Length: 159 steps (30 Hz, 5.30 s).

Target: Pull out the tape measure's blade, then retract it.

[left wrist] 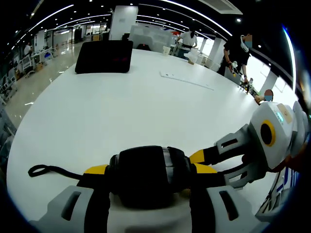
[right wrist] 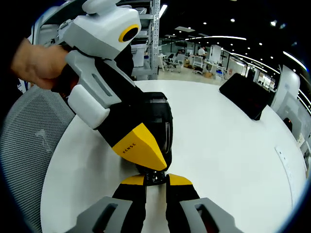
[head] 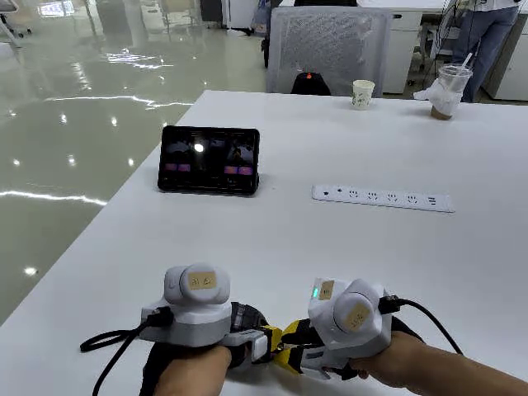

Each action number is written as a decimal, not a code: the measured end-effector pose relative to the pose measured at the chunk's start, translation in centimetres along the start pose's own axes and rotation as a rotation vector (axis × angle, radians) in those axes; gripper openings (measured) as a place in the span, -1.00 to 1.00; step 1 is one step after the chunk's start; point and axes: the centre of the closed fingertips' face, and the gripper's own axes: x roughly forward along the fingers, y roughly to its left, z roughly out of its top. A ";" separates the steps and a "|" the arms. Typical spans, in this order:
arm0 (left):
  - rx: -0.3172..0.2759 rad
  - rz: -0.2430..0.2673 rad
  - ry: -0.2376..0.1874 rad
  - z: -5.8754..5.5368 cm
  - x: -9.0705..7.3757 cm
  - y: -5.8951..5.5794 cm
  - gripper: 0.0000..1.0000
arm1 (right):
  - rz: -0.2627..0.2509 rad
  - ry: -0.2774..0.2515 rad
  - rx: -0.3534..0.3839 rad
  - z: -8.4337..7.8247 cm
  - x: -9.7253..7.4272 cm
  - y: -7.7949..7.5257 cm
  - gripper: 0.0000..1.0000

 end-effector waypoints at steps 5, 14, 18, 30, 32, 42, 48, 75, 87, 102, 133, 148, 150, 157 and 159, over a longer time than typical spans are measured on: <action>0.009 -0.004 -0.001 0.0 0.0 0.0 0.25 | 0.003 0.025 -0.048 0.0 0.0 0.1 -0.75; 0.004 -0.012 -0.002 0.0 -0.1 0.0 0.26 | -0.012 0.045 -0.068 0.1 0.0 -0.2 -0.69; 0.002 -0.017 0.001 0.0 -0.1 -0.1 0.26 | -0.016 0.048 -0.062 0.0 -0.2 -0.2 -0.67; 0.013 -0.022 0.002 -0.1 -0.3 -0.1 0.24 | -0.034 0.048 -0.031 -0.6 -1.3 -0.2 -0.59; 0.019 -0.026 0.003 -0.1 -0.3 -0.2 0.24 | -0.037 0.047 -0.021 -0.7 -1.4 -0.2 -0.56; 0.041 -0.043 0.006 -0.3 -0.9 -0.3 0.30 | -0.057 0.050 0.017 -1.5 -2.8 -0.2 -0.44; 0.069 -0.053 0.005 -0.4 -1.2 -0.3 0.39 | -0.081 0.052 0.045 -2.2 -4.1 -0.3 -0.33; 0.164 -0.100 0.008 -1.6 -3.0 0.0 0.50 | -0.173 0.061 0.148 -5.7 -9.1 0.5 -0.02; 0.191 -0.132 -0.009 -1.7 -3.7 -0.2 0.52 | -0.215 0.059 0.206 -7.6 -11.2 0.9 0.05; 0.225 -0.167 -0.008 -2.5 -4.5 -0.4 0.54 | -0.268 0.042 0.276 -9.3 -13.6 1.8 0.14; 0.367 -0.263 -0.105 -3.4 -6.8 -0.3 0.72 | -0.373 -0.108 0.377 -9.6 -17.1 4.0 0.51; 0.420 -0.337 -0.174 -3.0 -8.1 -1.7 0.87 | -0.403 -0.159 0.390 -9.5 -17.7 5.3 0.73; 0.438 -0.347 -0.180 -3.3 -8.3 -1.9 0.89 | -0.410 -0.169 0.386 -9.3 -17.9 5.4 0.77; 0.461 -0.355 -0.173 -3.9 -8.6 -1.8 0.92 | -0.412 -0.167 0.358 -9.3 -17.9 5.7 0.85; 0.463 -0.360 -0.173 -4.0 -8.8 -1.8 0.94 | -0.415 -0.171 0.354 -9.3 -18.0 5.8 0.89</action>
